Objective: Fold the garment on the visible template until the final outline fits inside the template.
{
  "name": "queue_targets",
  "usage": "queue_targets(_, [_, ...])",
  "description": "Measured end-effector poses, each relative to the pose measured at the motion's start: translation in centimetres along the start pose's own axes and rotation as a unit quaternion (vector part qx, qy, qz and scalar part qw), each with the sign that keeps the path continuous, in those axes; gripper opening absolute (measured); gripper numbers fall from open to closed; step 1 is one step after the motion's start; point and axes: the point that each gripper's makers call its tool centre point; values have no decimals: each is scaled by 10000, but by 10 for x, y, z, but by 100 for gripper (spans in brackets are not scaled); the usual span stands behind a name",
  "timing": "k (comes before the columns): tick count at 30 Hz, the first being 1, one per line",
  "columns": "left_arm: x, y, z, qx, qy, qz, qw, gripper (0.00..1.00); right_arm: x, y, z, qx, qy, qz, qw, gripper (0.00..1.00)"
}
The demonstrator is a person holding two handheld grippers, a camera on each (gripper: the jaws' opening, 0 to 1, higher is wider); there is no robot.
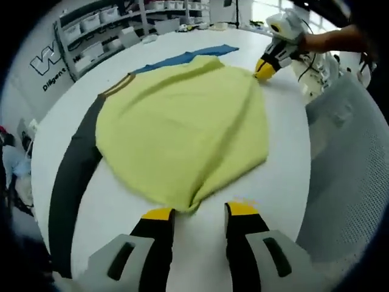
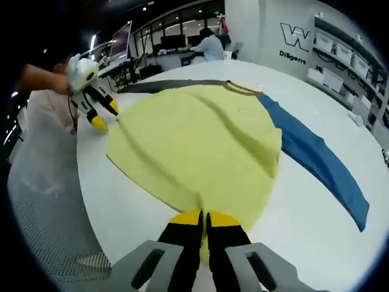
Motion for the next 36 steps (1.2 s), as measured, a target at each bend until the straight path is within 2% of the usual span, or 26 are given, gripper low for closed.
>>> queue_targets(4, [-5, -7, -6, -331, -140, 552, 9978, 25, 2, 0, 1, 7, -6, 41, 10000, 0])
queue_targets(5, [-7, -10, -6, -425, -142, 707, 9965, 18, 2, 1, 1, -5, 7, 30, 10000, 0])
queue_targets(7, [-7, -11, -3, -397, -99, 680, 9968, 5, 4, 1, 2, -10, 2, 2, 10000, 0])
queue_targets(9, [-9, -13, 5, -355, 23, 673, 9971, 3, 5, 3, 2, 14, -3, 68, 10000, 0])
queue_targets(13, [5, -24, 22, -411, 37, 704, 9967, 3, 4, 2, 2, 38, -12, 214, 9998, 0])
queue_targets(14, [13, -30, 26, -503, -29, 836, 9952, 3, 3, 1, 2, 39, -12, 229, 9997, 0])
queue_targets(16, [27, -33, 32, -500, -183, 977, 9938, 3, 1, -1, 2, 44, 5, 238, 9997, 0])
queue_targets(19, [28, -23, 31, -310, -147, 1263, 9914, 3, 1, -6, 1, 21, 29, 242, 9997, 0])
queue_targets(21, [28, -15, 28, -230, -216, 905, 9954, 3, 2, -8, 1, -18, 28, 240, 9997, 0])
queue_targets(22, [31, -13, 27, -234, -336, 735, 9965, 6, 3, -9, 1, -42, 30, 229, 9997, 0])
queue_targets(23, [32, -10, 22, -327, -443, 495, 9973, 14, 4, -11, 1, -77, 25, 209, 9997, 0])
queue_targets(24, [30, -12, 18, -502, -428, 476, 9967, 23, 4, -12, 1, -90, 25, 198, 9998, 0])
queue_targets(26, [16, -6, 11, -516, -323, 931, 9938, 42, 5, -17, 2, -181, 11, 164, 9997, 0])
queue_targets(28, [12, -2, 4, -528, -261, 929, 9939, 48, 7, -20, 3, -217, -4, 195, 9996, 0])
queue_targets(30, [9, 1, -2, -452, -222, 849, 9951, 45, 6, -23, 3, -268, -9, 215, 9994, 0])
queue_targets(31, [15, 7, -1, -288, -466, 790, 9954, 45, 6, -24, 3, -294, -14, 196, 9994, 0])
queue_targets(32, [13, -3, -7, -560, -336, 597, 9961, 45, 5, -25, 3, -311, -12, 138, 9994, 0])
queue_targets(33, [10, -7, -10, -635, -279, 631, 9956, 44, 4, -26, 3, -309, 4, 78, 9995, 0])
queue_targets(36, [2, -13, -15, -804, -198, 611, 9947, 32, 4, -23, 1, -247, 18, 106, 9996, 0])
Point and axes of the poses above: the point that each gripper's makers call its tool centre point, and the gripper's own axes: z roughly backward along the fingers, x roughly to its left, y roughly out of its underside, and after that the axes turned 10 degrees about -x, right-handed
